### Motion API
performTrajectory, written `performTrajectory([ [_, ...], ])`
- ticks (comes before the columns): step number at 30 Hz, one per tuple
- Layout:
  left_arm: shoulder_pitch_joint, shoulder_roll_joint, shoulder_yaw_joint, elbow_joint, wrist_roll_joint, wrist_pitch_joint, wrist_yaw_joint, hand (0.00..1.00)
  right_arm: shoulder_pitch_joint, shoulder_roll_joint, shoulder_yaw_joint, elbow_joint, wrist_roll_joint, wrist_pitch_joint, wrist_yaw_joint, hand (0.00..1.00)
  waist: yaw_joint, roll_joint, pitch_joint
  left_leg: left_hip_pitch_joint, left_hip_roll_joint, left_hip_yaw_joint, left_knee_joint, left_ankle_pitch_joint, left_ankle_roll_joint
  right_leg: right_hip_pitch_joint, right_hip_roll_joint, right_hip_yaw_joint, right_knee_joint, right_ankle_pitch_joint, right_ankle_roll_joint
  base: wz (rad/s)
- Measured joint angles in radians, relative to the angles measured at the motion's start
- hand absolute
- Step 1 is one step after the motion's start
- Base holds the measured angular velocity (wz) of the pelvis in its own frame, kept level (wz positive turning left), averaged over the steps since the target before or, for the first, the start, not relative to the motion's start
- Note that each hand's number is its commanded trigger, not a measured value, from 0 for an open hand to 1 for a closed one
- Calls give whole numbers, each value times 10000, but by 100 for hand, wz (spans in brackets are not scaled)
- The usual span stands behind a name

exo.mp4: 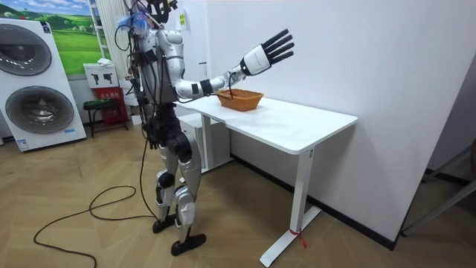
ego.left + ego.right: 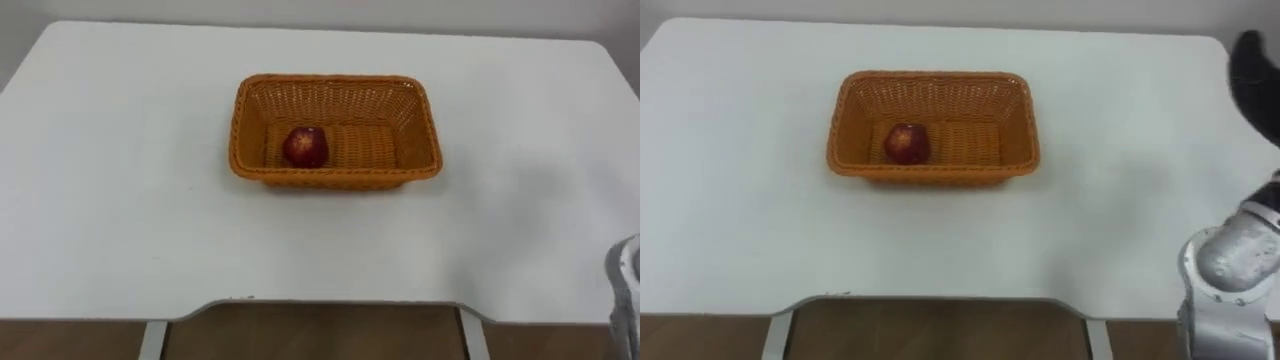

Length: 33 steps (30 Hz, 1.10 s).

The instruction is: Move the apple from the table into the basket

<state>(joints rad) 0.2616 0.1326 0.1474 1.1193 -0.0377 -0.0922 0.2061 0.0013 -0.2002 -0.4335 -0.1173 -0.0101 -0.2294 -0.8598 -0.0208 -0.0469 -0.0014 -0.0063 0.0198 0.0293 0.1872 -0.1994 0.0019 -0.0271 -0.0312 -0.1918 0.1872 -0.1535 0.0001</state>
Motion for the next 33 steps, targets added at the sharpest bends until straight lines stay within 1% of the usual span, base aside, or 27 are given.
performTrajectory([
  [3,2,5,157,-100,114,63,25,0,24,-73,-775,636,995,-8,-770,0,-123,22,22,-26,-1,53,-21,-5,-2,-52,27,157,5,-4,3,-7],
  [5,-29,8,159,-133,113,148,70,0,42,-180,-1104,1249,1672,-1,-1163,0,-307,58,25,-48,-3,66,-33,-4,-1,-76,35,204,-4,1,7,-3],
  [7,28,10,159,-483,105,280,78,0,269,-261,-1330,2262,2788,1,-1552,0,-386,82,13,-136,-10,31,0,-4,-1,-124,29,171,-1,2,7,4],
  [8,15,10,159,-537,104,295,78,0,288,-284,-1358,2625,3089,12,-1603,0,-404,99,3,-179,-10,33,21,-4,-1,-161,29,217,10,3,5,0],
  [9,-13,7,159,-639,105,351,78,0,307,-307,-1386,3380,3609,63,-1632,0,-470,136,6,-202,-11,41,24,-3,1,-190,33,250,17,5,4,0],
  [10,-40,8,177,-699,104,404,78,0,410,-305,-1378,4166,4023,134,-1585,0,-560,175,-31,-191,-12,42,15,-2,1,-188,33,254,19,5,5,0],
  [11,-51,9,189,-709,104,404,76,0,503,-304,-1376,4596,4291,151,-1494,0,-581,202,-48,-169,-13,41,9,-2,1,-156,31,257,13,4,5,0],
  [12,-55,-12,347,-719,121,405,61,0,627,-306,-1399,5567,4787,198,-1178,0,-566,222,-60,-109,-14,37,-14,0,2,-106,29,270,16,1,9,0],
  [13,-55,-23,509,-727,113,408,57,0,767,-295,-1371,6542,5396,302,-829,0,-564,207,-42,-61,-12,30,-50,1,3,-71,31,273,15,-8,14,0],
  [14,-68,-32,587,-738,125,412,43,0,824,-285,-1359,7066,5652,374,-636,0,-564,217,-49,-69,-13,19,-51,1,3,-73,29,271,21,-15,19,0],
  [16,-101,-81,807,-760,119,433,-49,0,988,-144,-1272,8882,6446,674,81,0,-505,263,-54,-106,-28,19,-60,1,3,-126,10,285,49,-66,13,0],
  [17,-100,-87,857,-759,118,453,-84,0,998,-84,-1257,9294,6581,788,259,0,-502,260,-52,-98,-29,27,-64,1,3,-138,9,305,74,-86,7,-5],
  [18,-94,-80,872,-758,107,525,-207,0,998,63,-1251,9894,6791,1004,555,0,-496,243,-42,-45,-29,66,-81,1,2,-145,10,378,142,-131,4,-13],
  [19,-75,-93,858,-758,107,608,-311,0,1000,157,-1060,10442,6816,1129,798,0,-462,237,-40,26,-27,139,-78,1,2,-116,19,478,159,-141,2,-14],
  [20,-76,-96,838,-759,108,646,-384,0,1008,173,-897,10659,6817,1213,941,0,-450,235,-37,44,-28,157,-67,0,2,-99,20,514,158,-141,2,-11],
  [22,-99,-101,832,-785,139,672,-482,0,1027,285,-488,11183,6783,1246,1436,0,-445,204,-20,94,-33,158,-65,0,2,-70,17,526,166,-140,2,0],
  [24,-177,-87,846,-784,331,694,-515,0,983,371,79,12026,6590,1350,2174,0,-304,167,-10,103,-33,171,-29,-1,3,-83,17,527,146,-138,4,0],
  [26,-174,-88,847,-778,322,716,-614,0,934,425,349,12619,6347,1529,2696,0,-220,176,-1,116,-37,168,-1,-3,3,-95,9,517,146,-139,5,0],
  [27,-161,-89,845,-770,322,760,-643,0,923,444,568,12893,6230,1673,3021,0,-112,240,-1,121,-37,161,4,-4,4,-108,8,496,153,-138,5,0],
  [28,-149,-90,842,-770,318,819,-663,0,1010,467,820,13082,6023,1794,3332,0,-51,202,5,119,-38,155,6,-4,4,-104,6,466,160,-138,6,4],
  [29,-137,-90,837,-770,322,857,-676,0,1047,468,991,13220,5826,1835,3495,0,-37,216,0,120,-44,129,5,-4,4,-85,2,444,159,-138,6,7],
  [30,-124,-95,839,-768,327,932,-708,0,1083,473,1266,13316,5411,2006,3802,0,8,227,-1,119,-49,102,1,-3,4,-63,-6,401,171,-138,6,7],
  [31,-121,-96,839,-766,329,960,-718,0,1087,474,1396,13358,5178,2080,3974,0,14,237,-2,119,-50,98,1,-3,4,-59,-7,400,180,-138,6,5],
  [33,-107,-98,837,-766,331,1080,-723,0,1095,483,1843,13681,4396,2265,4623,0,22,283,20,128,-50,89,1,-3,4,-96,-4,396,161,-138,6,0],
])
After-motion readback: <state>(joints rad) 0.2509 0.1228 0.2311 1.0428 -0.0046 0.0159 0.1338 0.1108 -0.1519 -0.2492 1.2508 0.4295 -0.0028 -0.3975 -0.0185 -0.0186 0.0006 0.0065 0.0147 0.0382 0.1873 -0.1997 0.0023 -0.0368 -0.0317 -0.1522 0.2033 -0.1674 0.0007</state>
